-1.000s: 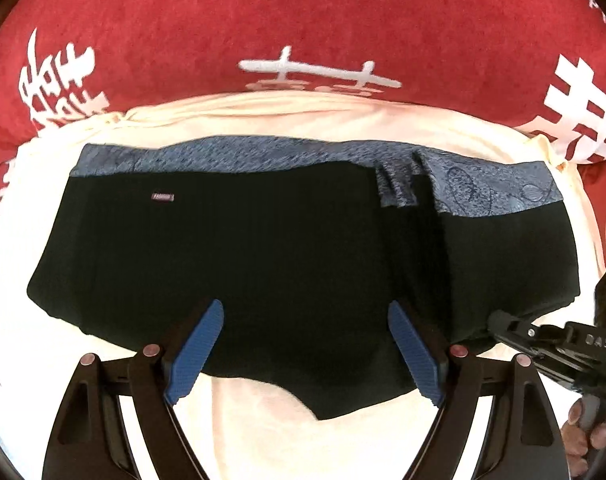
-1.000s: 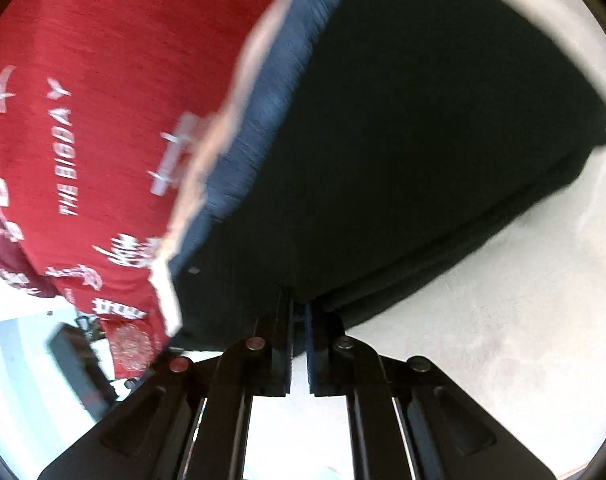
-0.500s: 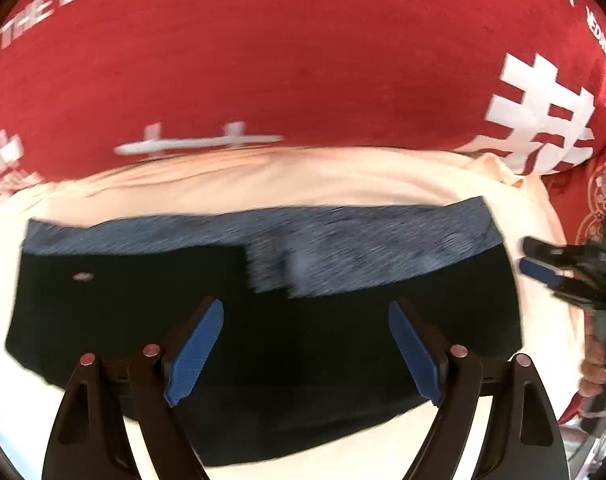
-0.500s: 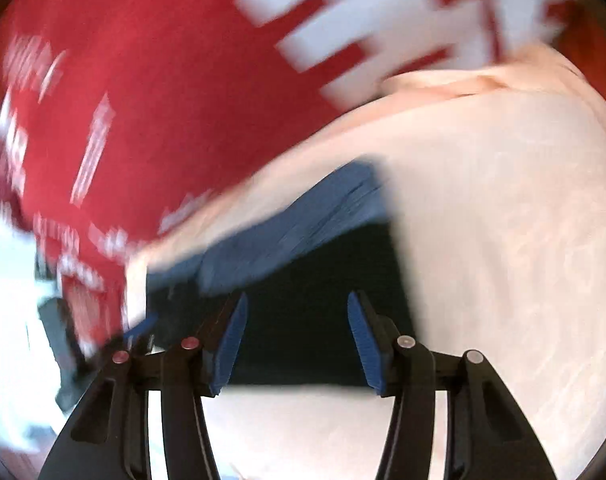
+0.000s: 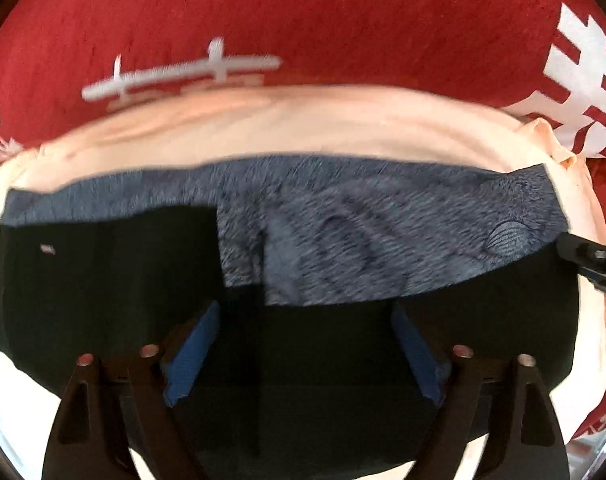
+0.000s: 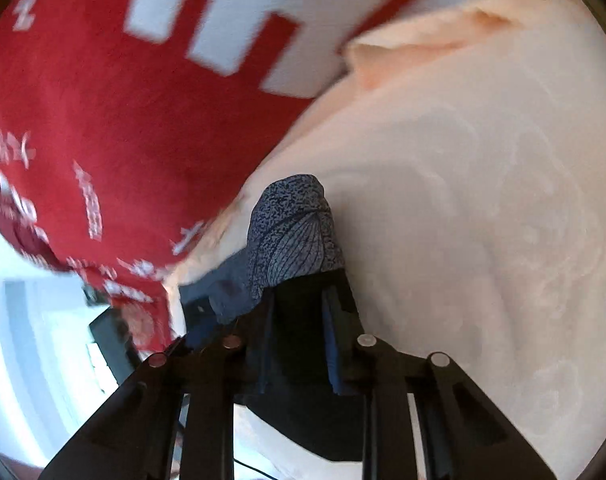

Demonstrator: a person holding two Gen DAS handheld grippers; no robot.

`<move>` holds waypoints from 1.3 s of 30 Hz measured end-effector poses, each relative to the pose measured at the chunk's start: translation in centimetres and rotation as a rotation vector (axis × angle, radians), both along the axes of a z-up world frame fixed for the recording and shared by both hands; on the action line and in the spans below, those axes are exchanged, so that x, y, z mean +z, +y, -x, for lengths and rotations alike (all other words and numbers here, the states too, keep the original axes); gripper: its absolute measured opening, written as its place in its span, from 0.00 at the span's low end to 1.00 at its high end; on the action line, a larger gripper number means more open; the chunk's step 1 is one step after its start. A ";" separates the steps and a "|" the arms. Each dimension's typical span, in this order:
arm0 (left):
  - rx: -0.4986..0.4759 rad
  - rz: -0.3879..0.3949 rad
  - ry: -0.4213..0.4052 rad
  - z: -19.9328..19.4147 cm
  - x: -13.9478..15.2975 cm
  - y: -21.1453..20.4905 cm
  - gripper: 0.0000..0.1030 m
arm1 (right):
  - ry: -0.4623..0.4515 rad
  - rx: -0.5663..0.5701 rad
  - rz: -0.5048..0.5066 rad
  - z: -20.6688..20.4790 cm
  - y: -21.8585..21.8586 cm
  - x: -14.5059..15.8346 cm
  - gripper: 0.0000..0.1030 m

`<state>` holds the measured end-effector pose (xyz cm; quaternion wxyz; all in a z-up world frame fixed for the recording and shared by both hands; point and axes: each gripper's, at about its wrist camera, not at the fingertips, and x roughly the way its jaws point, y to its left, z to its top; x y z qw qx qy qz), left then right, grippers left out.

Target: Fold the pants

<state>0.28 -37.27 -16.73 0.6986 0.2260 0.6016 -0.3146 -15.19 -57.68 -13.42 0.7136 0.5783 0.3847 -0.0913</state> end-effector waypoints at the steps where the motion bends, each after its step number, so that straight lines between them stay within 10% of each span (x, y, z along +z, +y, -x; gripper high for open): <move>1: 0.010 0.005 -0.002 -0.1 -0.2 0.3 0.94 | 0.044 0.015 0.045 -0.6 0.3 0.2 0.23; 8: -0.009 -0.023 -0.019 -0.1 0.4 0.3 0.94 | 0.321 0.104 0.383 -3.5 2.1 -0.2 0.49; 16: 0.004 -0.078 -0.019 0.1 2.0 2.5 0.94 | 0.359 0.107 0.362 -1.1 4.1 2.0 0.68; 39: 0.119 -0.098 0.004 2.4 5.6 13.1 0.94 | 0.373 0.173 0.280 0.6 12.3 3.3 0.80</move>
